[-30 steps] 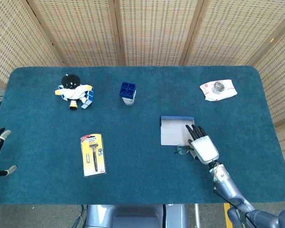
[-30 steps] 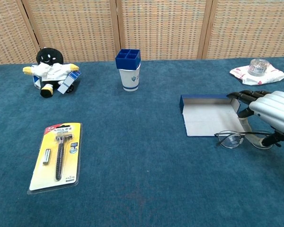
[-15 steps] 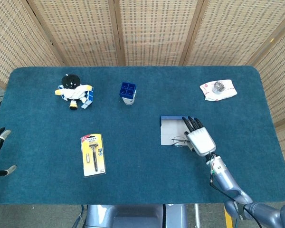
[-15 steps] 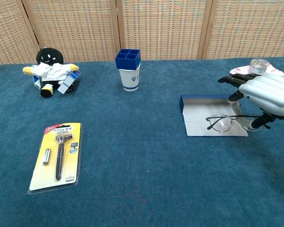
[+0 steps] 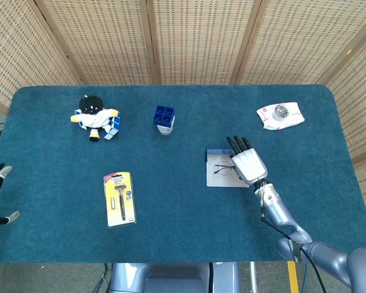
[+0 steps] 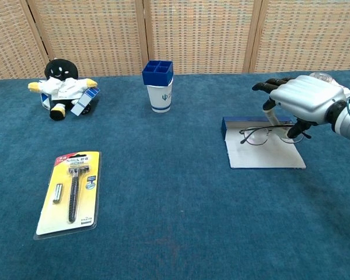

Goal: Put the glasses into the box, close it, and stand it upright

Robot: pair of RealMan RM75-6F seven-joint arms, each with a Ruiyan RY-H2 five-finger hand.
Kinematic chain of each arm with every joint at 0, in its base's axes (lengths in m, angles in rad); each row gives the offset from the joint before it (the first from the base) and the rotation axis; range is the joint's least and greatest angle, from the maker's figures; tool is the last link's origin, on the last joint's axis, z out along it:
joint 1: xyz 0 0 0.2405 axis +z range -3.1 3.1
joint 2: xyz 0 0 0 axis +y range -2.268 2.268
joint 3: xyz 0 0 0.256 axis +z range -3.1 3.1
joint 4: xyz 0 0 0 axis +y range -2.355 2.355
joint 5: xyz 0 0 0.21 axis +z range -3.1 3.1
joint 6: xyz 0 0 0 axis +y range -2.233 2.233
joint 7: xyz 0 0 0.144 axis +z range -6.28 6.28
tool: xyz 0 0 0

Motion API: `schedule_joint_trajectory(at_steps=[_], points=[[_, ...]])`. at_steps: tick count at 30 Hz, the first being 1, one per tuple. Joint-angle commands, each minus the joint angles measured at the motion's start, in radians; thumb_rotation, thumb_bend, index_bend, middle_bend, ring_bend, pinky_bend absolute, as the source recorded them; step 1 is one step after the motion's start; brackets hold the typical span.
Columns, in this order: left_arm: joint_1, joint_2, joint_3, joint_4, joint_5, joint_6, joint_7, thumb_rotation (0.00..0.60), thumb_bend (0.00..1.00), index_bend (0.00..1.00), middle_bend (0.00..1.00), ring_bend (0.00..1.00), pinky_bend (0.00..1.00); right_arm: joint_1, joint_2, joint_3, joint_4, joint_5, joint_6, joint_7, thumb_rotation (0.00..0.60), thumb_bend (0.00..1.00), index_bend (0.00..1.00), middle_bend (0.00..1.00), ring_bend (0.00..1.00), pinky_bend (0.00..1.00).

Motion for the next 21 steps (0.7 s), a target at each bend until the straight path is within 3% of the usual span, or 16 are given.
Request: schedule_joint_trajectory(at_steps=[1,21], points=[[-0.001,0.0,-0.001,0.0,-0.003,-0.003,0.0,0.6,0.0,0.0,0.0,0.0,0.0,0.016,-0.019,0.002,0.029,0.005,-0.013,-0.019,0.6,0.5,0.63,0.06,0.0,0.13],[-0.012,0.005,-0.009,0.006,-0.033,-0.03,-0.015,0.6,0.0,0.0,0.0,0.0,0.0,0.089,-0.108,0.033,0.152,0.095,-0.094,-0.079,0.6,0.51,0.63,0.06,0.0,0.13]])
